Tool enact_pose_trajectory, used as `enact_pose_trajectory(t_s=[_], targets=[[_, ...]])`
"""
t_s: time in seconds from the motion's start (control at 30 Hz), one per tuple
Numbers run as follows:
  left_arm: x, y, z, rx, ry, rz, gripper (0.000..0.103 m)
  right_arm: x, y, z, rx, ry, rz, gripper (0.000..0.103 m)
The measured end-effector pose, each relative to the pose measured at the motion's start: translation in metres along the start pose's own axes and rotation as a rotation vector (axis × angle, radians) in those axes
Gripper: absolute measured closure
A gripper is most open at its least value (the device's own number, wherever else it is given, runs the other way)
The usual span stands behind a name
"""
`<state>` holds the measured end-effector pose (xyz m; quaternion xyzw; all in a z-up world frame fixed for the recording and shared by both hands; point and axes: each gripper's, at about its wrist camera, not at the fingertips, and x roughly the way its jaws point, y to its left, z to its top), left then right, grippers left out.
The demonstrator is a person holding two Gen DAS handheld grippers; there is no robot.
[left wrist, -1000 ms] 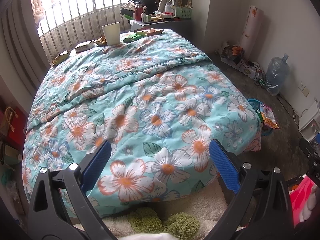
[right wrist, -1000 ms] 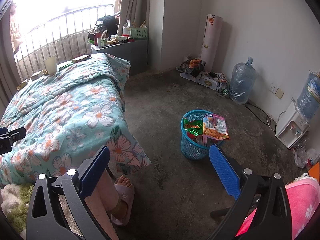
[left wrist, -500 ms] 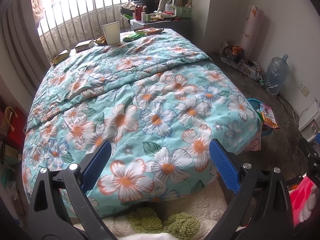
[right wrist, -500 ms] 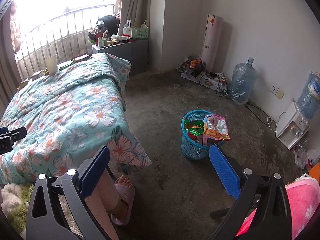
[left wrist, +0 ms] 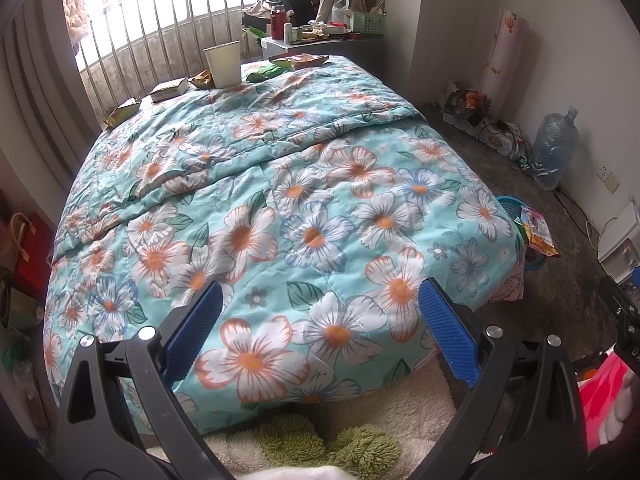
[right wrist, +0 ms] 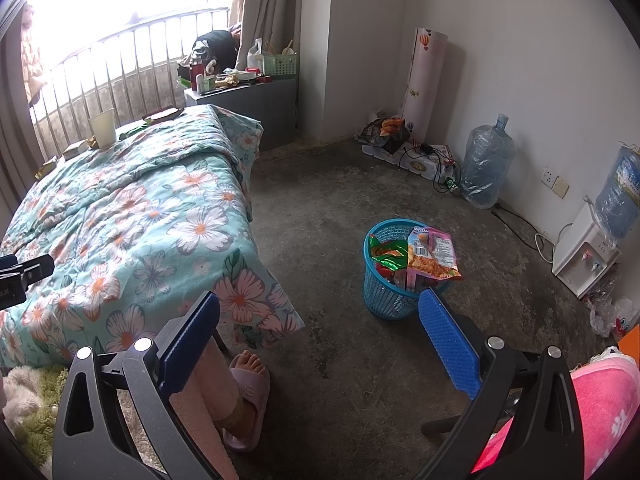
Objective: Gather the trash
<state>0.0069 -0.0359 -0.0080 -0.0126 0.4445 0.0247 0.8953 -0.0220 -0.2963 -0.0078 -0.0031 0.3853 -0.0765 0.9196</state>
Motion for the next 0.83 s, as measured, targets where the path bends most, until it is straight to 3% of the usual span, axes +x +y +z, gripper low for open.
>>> enact_pose_trajectory(t_s=[0.83], targets=[[0.0037,0.0006,-0.0026,0.0,0.005,-0.002,0.009,0.0001,0.0009,-0.0005,0.001,0.001,0.002,0.006]])
